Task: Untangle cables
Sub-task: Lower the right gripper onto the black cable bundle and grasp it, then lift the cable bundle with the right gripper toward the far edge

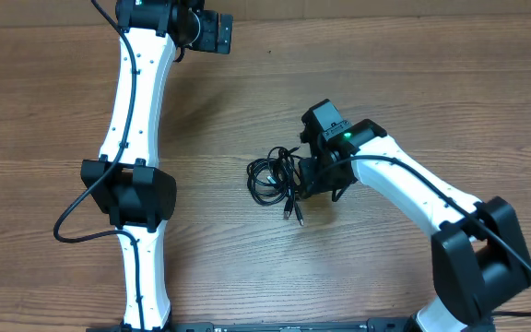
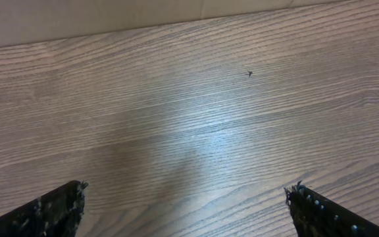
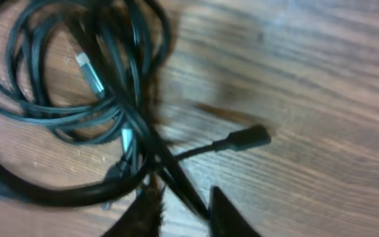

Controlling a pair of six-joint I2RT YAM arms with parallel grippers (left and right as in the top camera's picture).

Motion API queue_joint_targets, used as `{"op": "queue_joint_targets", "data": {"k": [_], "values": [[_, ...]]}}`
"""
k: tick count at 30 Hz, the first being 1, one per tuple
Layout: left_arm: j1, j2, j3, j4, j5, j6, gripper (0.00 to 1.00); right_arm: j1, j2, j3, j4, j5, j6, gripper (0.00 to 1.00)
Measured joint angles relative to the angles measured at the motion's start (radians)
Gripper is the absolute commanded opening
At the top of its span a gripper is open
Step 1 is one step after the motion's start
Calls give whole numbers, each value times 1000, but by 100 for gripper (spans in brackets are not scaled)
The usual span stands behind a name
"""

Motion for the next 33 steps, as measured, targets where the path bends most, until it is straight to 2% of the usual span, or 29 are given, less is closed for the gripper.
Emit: {"op": "queue_joint_targets", "data": {"k": [3,14,19,23,33], "values": [[0,0,0,0,0,0,99,0,14,0,0,-1,1,4],[0,0,0,2,0,0,100,0,15,0,26,-1,-3,4],[0,0,0,11,0,0,99,-4,15,39,-27,-2,-3,4],[0,0,0,16,4,-8,100,-34,18,175,-96,10,-3,4],[0,0,0,16,16,-52,100,-169,19,692,-169,120,-51,4]]}}
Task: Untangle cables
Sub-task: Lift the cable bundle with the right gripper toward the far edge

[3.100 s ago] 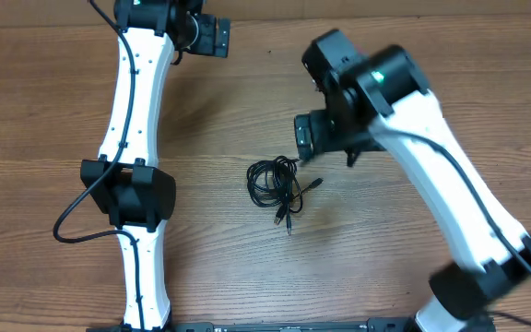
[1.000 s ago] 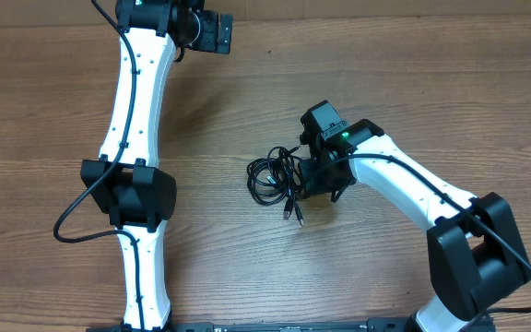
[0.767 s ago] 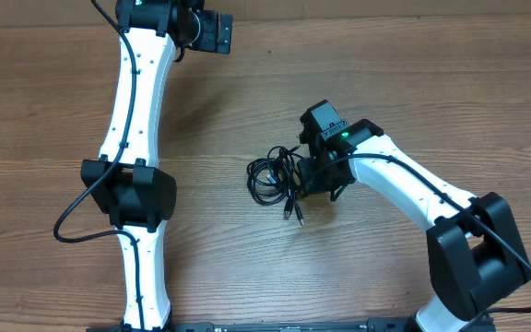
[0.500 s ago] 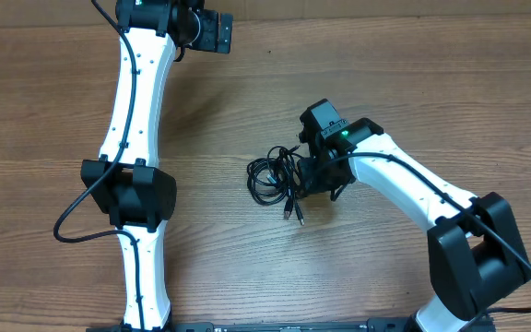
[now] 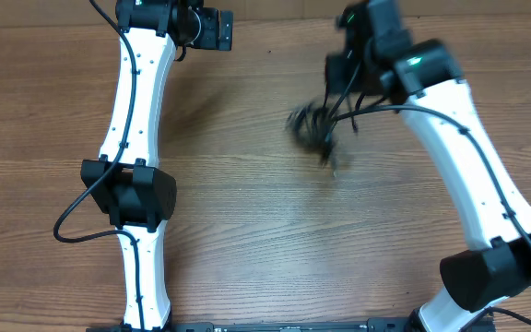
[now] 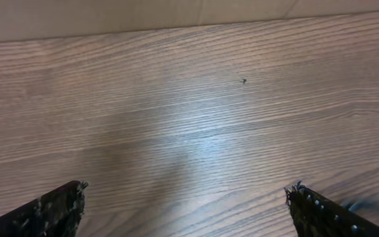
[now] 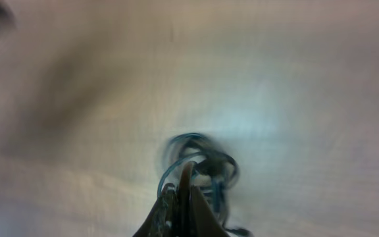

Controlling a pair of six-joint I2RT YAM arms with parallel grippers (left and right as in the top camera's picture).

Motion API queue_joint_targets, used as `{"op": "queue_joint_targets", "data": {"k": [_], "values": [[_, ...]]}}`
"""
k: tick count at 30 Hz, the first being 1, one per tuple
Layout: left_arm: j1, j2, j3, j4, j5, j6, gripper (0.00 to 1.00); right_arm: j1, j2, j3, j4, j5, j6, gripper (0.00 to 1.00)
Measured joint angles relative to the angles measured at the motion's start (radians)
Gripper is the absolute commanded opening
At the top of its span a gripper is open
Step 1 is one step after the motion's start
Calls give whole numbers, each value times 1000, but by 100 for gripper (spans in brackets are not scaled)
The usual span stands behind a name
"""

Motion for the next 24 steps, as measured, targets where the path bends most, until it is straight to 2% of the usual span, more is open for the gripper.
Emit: {"op": "queue_joint_targets", "data": {"k": [4,9,24], "values": [[0,0,0,0,39,-18,99,-23,0,178,8,24,-21,4],[0,0,0,0,96,-22,100,-26,0,298,20,39,-33,4],[0,0,0,71,287,-31,100,-26,0,314,16,40,-59,4]]}}
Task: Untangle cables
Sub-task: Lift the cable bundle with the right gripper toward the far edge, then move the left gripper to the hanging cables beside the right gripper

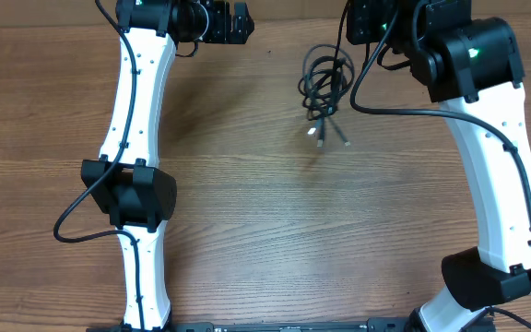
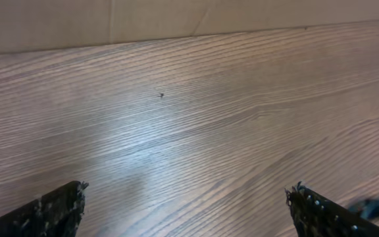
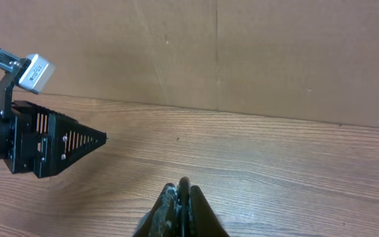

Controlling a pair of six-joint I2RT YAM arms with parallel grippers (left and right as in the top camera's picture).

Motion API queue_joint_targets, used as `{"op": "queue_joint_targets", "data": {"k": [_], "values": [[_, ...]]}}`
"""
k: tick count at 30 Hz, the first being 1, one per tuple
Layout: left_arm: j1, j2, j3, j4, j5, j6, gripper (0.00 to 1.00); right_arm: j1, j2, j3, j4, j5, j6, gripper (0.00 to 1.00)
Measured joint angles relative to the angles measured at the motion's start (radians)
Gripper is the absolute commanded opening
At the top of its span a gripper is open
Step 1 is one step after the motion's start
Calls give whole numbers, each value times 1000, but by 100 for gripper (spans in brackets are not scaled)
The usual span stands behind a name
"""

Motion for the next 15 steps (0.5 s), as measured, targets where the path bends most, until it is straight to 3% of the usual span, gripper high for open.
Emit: {"op": "queue_joint_targets", "data": {"k": [7,15], "values": [[0,0,0,11,63,-143,99,0,0,0,0,4,0,4],[-5,0,0,21,314,-118,100,0,0,0,1,8,0,4]]}}
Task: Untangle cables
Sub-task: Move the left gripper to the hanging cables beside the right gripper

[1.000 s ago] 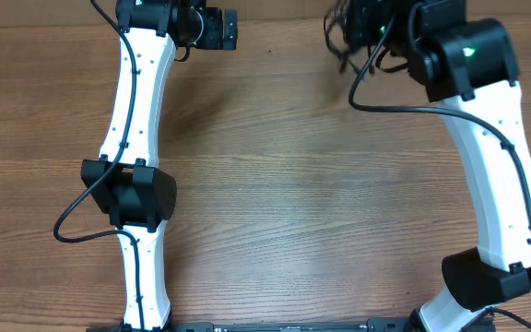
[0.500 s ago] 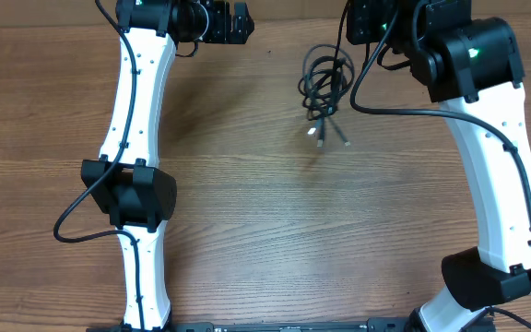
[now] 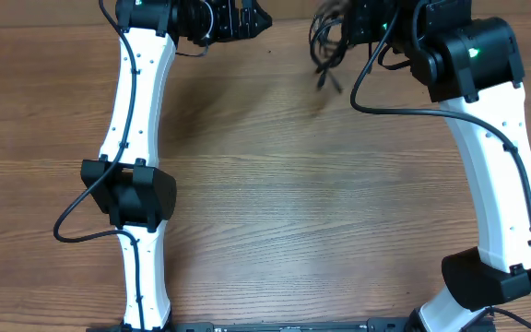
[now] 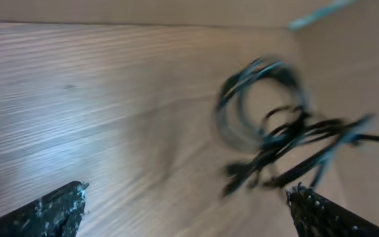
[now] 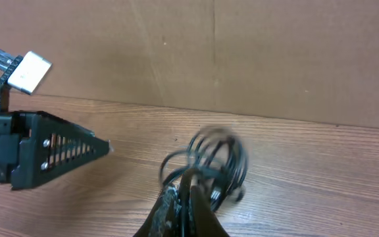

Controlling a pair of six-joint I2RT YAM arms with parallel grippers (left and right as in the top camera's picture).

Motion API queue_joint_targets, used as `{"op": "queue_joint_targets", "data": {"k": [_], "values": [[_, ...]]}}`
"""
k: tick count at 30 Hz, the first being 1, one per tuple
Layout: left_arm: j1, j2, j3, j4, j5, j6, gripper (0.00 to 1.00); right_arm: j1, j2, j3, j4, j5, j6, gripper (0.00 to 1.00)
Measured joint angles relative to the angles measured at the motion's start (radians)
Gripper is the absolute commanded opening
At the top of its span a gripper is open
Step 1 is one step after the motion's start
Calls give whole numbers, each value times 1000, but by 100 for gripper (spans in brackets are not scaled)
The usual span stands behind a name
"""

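The tangled black cables (image 3: pixel 325 41) hang as a blurred bundle of loops at the far edge of the table, with plug ends dangling. My right gripper (image 5: pixel 184 179) is shut on strands of that cable bundle (image 5: pixel 214 157), held high by the cardboard wall. My left gripper (image 4: pixel 186 189) is open with nothing between its fingers, and it faces the blurred cable bundle (image 4: pixel 268 131) ahead of it. In the overhead view the left gripper (image 3: pixel 247 20) sits just left of the bundle and the right gripper (image 3: pixel 358 23) just right of it.
A brown cardboard wall (image 5: pixel 242 52) stands along the far edge of the wooden table (image 3: pixel 275 212). The white left arm (image 3: pixel 132 101) runs down the left side, and the right arm (image 3: pixel 487 138) runs down the right side.
The hanging bundle has shifted toward the far edge and now shows in both wrist views, blurred. My left gripper has turned right to face it. The right gripper stays shut, high up.
My right gripper was down at the bundle lying mid-table, fingers nearly closed around strands. Then it held the bundle in the air, farther back. Then it was high at the far edge with the cables dangling below, and now the open left gripper faces them.
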Motion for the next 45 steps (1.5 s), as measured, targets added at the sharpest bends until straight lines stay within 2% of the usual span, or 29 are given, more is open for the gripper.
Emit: {"op": "queue_joint_targets", "data": {"k": [6,11,13,16,17,20,25,34,45], "values": [[-50,29,0,43,155,53,100,0,0,0,-2,-2,0,4],[-123,86,0,48,217,74,95,0,0,0,-8,-1,0,4],[-154,112,0,47,234,80,88,0,0,0,-17,-1,0,4],[-188,137,0,48,252,93,68,0,0,0,-25,0,0,4],[-198,141,0,55,257,98,67,0,0,0,-25,0,0,4],[-218,142,0,85,269,109,73,0,0,0,-31,1,-1,4],[-217,142,0,110,285,109,89,0,0,0,-54,2,-3,4],[-164,142,0,153,289,106,100,0,0,0,-85,2,-14,4],[-99,142,0,205,371,74,100,0,0,0,-89,2,-25,4]]}}
